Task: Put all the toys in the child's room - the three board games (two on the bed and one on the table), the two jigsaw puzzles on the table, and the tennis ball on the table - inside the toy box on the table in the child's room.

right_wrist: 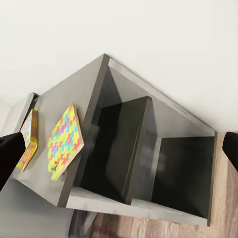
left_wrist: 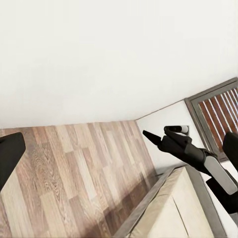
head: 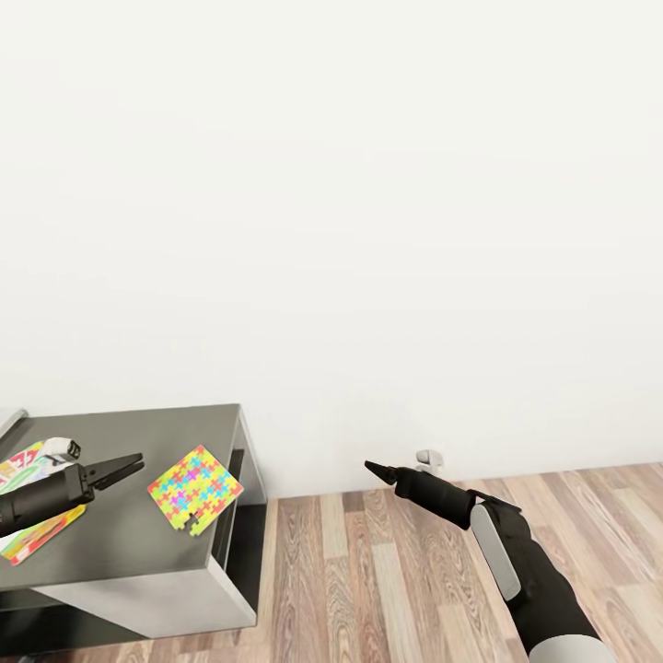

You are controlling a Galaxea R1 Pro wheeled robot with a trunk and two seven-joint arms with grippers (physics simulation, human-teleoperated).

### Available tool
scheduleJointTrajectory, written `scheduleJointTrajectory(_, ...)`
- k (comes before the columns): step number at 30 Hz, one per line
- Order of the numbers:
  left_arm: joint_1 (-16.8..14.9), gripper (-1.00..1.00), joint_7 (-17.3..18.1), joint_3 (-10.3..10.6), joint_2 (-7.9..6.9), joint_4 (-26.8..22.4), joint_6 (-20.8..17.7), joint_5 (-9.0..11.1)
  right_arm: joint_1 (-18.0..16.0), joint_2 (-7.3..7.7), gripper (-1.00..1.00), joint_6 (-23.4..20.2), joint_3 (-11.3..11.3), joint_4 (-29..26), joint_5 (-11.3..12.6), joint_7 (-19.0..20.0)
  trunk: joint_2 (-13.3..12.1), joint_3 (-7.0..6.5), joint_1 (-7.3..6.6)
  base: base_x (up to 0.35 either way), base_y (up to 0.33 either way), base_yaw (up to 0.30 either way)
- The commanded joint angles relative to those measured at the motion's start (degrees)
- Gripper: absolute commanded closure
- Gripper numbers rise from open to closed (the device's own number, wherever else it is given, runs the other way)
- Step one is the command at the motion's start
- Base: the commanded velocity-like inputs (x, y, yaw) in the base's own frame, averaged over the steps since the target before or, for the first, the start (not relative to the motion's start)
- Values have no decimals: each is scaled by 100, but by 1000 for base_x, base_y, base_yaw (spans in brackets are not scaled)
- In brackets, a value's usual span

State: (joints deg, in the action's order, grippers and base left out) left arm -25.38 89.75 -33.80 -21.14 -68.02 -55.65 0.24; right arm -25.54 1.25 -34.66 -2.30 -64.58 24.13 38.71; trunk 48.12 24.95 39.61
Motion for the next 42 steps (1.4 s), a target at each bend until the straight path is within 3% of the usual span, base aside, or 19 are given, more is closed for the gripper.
scheduleJointTrajectory(1,-3,-100,25,2,0,-1,-60,-7,-3,-1,-100,-41,-7,-2,30,5,46,15,23,0,0,0)
scheduleJointTrajectory(42,-2,-100,25,22,4,-9,-42,-7,-3,-81,-100,-32,124,1,-31,5,1691,361,924,0,0,0)
